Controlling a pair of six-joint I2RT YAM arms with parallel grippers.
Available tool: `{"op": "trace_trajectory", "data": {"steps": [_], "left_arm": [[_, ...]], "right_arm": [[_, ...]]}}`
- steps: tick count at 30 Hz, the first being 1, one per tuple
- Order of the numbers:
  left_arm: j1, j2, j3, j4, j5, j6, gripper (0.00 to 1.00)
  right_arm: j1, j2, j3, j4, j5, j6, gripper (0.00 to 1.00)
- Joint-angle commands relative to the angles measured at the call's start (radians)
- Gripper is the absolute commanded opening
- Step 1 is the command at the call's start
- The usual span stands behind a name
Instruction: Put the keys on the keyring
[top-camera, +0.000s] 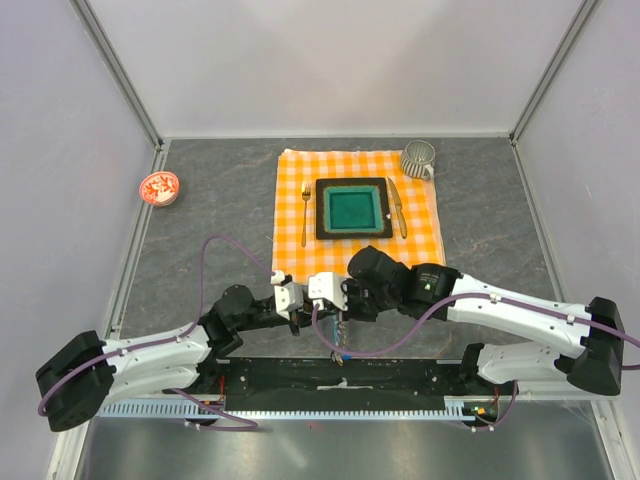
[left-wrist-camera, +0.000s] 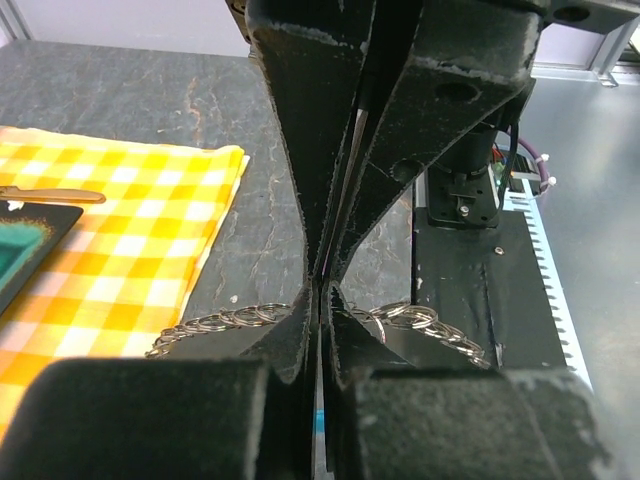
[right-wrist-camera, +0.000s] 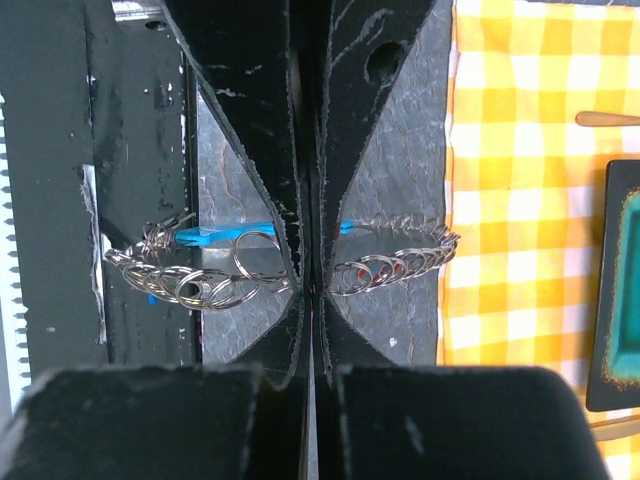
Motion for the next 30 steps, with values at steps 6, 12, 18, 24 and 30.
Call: {"op": "trace_trajectory", "data": {"steps": [6, 12, 18, 24, 30], "left_arm": [[-0.004, 0.029, 0.049, -0.006, 0.012, 0.008, 0.02], [-0.004, -0.001, -0.042, 0.198, -0.062, -0.006, 0.02], [-0.004, -0.035, -0.137, 0.424, -0.138, -0.021, 0.02], [-0.004, -0.020, -0.143, 0.481, -0.146, -0.018, 0.02], [-0.006, 0.017, -0.151, 0.548, -0.145, -0.027, 0.02]], "right_arm": [[0.006, -0.100, -0.031, 0.144, -0.004, 0.047, 0.13], [0.006, -0.226, -0.146, 0.262, 0.134, 0.163, 0.34], [0.006, -0.427, -0.365, 0.464, 0.217, 0.315, 0.36], [0.007, -0.508, -0.551, 0.725, 0.136, 0.419, 0.37], [0.017, -0.478, -0.635, 0.903, 0.135, 0.438, 0.40]]}}
